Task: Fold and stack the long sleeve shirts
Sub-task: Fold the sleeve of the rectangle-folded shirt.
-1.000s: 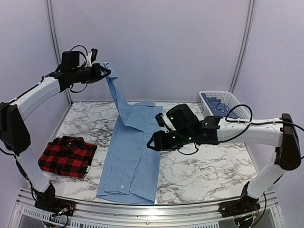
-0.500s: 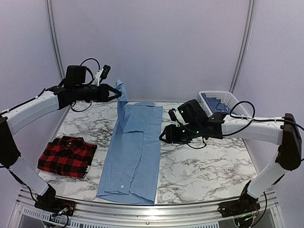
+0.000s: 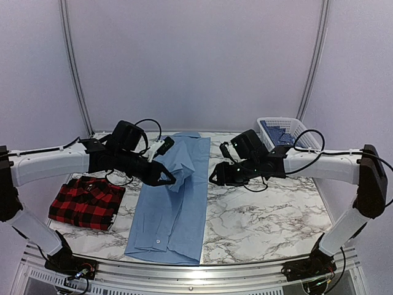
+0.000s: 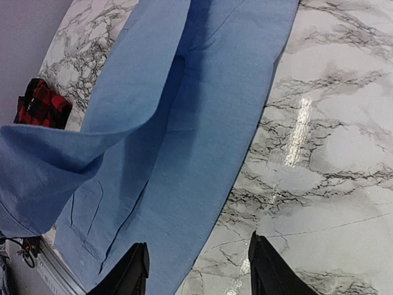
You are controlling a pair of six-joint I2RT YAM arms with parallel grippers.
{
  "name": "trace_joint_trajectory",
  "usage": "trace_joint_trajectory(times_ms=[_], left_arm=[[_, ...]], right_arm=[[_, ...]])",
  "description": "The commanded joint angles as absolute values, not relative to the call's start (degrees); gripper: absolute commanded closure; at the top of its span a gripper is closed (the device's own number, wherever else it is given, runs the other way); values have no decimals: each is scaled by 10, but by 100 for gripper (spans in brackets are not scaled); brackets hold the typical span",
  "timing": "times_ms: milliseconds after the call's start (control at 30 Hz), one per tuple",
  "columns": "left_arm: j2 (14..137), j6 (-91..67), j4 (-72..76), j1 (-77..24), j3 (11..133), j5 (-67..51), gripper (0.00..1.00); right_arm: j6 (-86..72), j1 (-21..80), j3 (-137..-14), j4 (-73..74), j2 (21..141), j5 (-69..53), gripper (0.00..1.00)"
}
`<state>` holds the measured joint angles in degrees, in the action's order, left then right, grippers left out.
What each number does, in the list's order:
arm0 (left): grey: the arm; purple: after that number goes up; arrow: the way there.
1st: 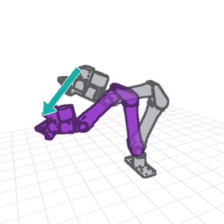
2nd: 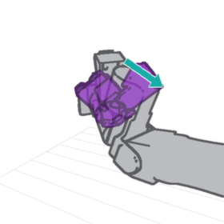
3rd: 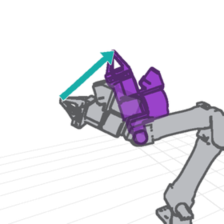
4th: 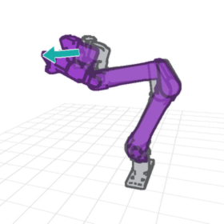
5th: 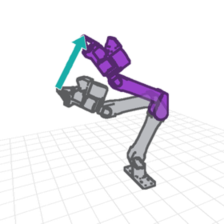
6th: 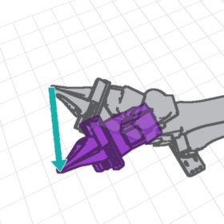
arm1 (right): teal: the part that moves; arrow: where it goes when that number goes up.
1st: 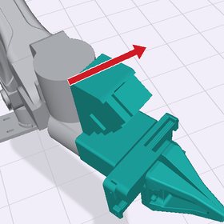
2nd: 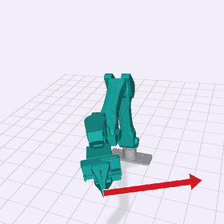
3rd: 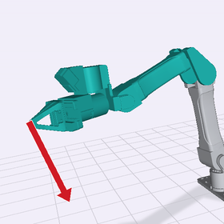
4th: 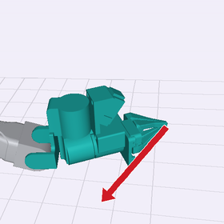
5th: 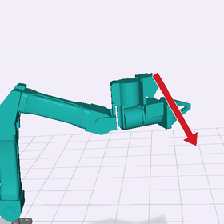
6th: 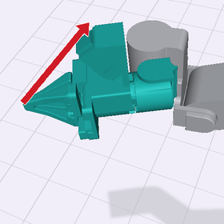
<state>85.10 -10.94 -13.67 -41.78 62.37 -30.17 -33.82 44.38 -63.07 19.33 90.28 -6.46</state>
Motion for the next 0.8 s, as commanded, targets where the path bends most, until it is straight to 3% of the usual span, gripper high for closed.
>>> trace_joint_trajectory(times_ms=[0, 300, 400, 600, 767], left_arm=[[876, -97, -194, -457, 633, -258, 94], [926, -71, -294, -515, 664, -201, 91], [934, -75, -299, -530, 662, -187, 81], [926, -93, -301, -554, 658, -168, 48], [892, -134, -285, -554, 633, -125, 47]], right_arm=[[-324, 439, -643, 191, 922, -72, 48], [-317, 439, -638, 183, 931, -75, 46], [-315, 439, -637, 180, 936, -80, 46], [-304, 439, -637, 183, 940, -92, 46], [-284, 458, -624, 189, 929, -91, 46]])
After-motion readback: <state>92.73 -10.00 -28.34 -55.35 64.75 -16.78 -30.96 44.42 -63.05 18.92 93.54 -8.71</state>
